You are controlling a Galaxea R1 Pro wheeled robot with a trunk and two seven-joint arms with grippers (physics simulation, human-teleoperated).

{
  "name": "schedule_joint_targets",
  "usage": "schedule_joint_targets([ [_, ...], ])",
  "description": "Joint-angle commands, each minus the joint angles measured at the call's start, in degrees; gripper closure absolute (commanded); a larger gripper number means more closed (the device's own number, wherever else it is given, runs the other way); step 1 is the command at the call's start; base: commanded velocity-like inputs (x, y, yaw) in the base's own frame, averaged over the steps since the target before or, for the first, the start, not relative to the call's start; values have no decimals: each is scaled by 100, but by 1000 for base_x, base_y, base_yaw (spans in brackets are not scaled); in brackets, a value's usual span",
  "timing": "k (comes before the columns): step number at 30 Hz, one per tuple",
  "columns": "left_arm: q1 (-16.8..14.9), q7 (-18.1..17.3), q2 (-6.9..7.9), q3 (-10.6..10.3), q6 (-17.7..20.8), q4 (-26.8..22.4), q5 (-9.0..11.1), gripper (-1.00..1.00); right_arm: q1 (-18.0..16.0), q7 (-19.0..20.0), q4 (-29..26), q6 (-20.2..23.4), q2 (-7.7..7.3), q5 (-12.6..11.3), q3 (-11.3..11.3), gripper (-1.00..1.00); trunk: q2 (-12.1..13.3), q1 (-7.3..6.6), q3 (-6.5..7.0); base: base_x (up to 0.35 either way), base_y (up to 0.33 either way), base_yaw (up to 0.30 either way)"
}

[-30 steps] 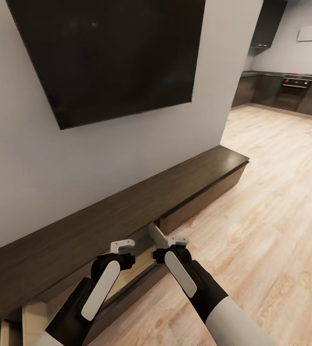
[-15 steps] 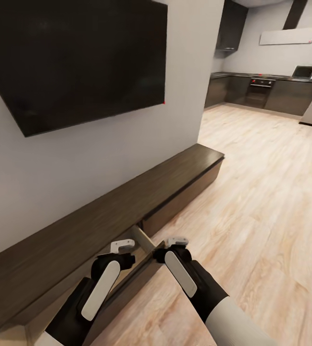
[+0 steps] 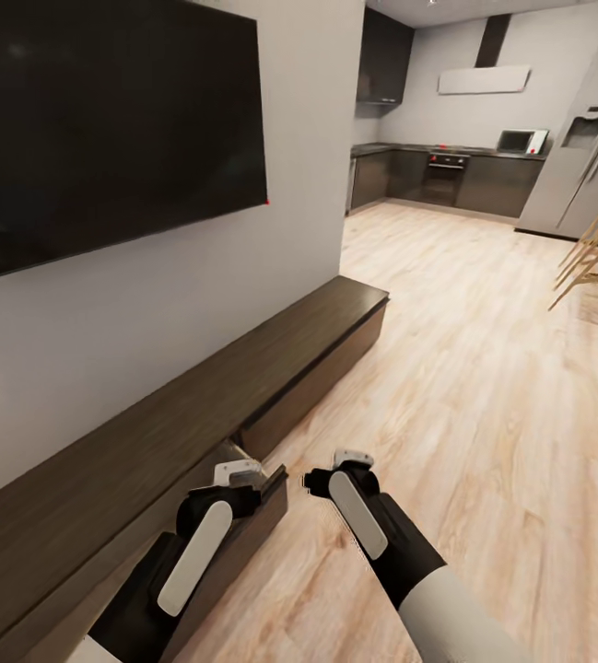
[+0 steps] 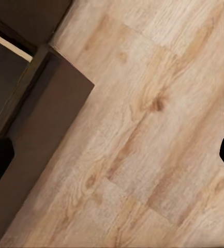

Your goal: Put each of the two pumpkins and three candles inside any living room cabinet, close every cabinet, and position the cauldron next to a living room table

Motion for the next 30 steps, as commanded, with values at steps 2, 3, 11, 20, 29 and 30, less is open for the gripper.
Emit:
schedule_joint_targets([
  [2,-3,59,3,-8,6,-8,56,-100,-12,-66,-40,79,0,-47,-33,-100,-3,0,6,0,0,-259],
  [3,-3,58,4,-8,6,-8,55,-100,-17,-86,-87,129,0,-47,-53,-100,-3,0,12,0,0,-258],
  [11,-3,58,-1,-111,7,-8,56,-100,818,-303,-1298,204,-787,-94,-720,-100,-3,0,59,0,0,-257],
  [20,-3,59,-2,-529,-11,-8,56,-100,2648,-244,-2113,181,-1107,-54,-2740,-100,-3,0,111,0,0,-256],
  [29,-3,64,-4,-729,-41,1,49,-100,3266,-47,-1057,-923,-1113,-41,-3738,-100,-3,0,137,0,0,-262],
  [30,-3,65,-4,-739,-43,1,48,-100,3271,48,-864,-1001,-1113,-42,-3745,-100,-3,0,133,0,-7,-248],
])
